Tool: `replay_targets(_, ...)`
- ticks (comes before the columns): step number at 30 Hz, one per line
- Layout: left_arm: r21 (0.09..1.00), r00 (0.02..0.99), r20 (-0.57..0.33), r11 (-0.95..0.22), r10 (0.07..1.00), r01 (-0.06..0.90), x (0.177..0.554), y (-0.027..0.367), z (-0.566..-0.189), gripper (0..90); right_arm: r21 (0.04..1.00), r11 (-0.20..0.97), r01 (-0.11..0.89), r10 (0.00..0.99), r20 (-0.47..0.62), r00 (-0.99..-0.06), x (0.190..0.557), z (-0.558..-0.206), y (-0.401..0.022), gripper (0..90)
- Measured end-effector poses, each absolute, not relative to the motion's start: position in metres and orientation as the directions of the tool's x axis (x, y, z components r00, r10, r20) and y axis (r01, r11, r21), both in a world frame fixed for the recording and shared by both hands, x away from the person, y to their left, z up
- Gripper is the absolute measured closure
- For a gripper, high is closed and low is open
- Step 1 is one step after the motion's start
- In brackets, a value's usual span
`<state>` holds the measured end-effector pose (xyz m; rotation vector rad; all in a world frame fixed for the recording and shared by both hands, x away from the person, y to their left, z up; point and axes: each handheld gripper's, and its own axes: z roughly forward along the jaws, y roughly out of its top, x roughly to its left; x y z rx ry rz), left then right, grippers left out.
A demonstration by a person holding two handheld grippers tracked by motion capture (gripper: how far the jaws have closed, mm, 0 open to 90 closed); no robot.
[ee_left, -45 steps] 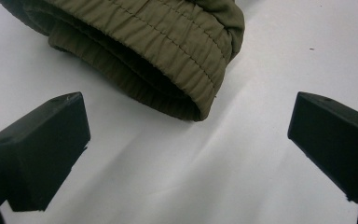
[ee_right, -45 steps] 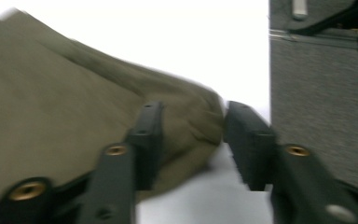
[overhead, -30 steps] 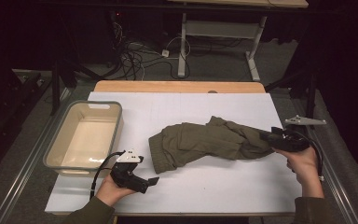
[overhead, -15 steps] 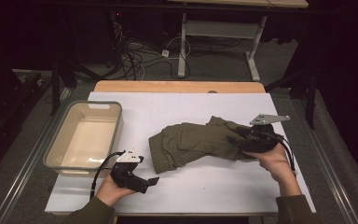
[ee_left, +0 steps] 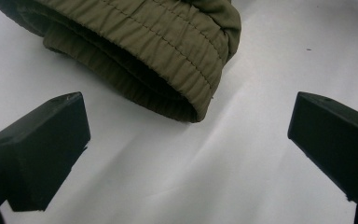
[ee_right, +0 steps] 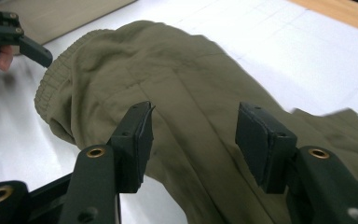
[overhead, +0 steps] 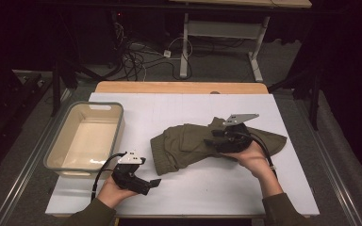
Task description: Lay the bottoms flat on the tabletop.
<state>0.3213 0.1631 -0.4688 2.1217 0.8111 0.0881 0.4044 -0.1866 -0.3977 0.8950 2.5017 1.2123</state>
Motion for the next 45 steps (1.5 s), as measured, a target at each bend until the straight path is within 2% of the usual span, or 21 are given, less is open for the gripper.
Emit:
replay_targets(6,0.736,0.789,-0.211,-0.437,0.577,0.517,0.321,0.163,-0.469,0.0,0.742,0.512,0.433,0.585,0.067,-0.808,0.412,-0.413,-0.17,50.0)
replay_targets(13,0.735,0.789,-0.209,-0.44,0.577,0.517,0.321,0.163,-0.469,0.0,0.749,0.517,0.414,0.589,0.04,-0.807,0.41,-0.424,-0.172,69.2)
replay_targets(20,0.733,0.789,-0.208,-0.442,0.578,0.517,0.321,0.162,-0.47,0.0,0.764,0.505,0.402,0.588,0.037,-0.808,0.409,-0.423,-0.177,82.2)
replay_targets(24,0.732,0.789,-0.208,-0.443,0.578,0.518,0.321,0.162,-0.47,0.0,0.77,0.498,0.399,0.586,0.04,-0.809,0.408,-0.42,-0.18,86.6)
replay_targets(45,0.73,0.79,-0.205,-0.447,0.578,0.517,0.321,0.163,-0.469,0.0,0.83,0.396,0.392,0.652,0.047,-0.757,0.406,-0.4,-0.212,89.3)
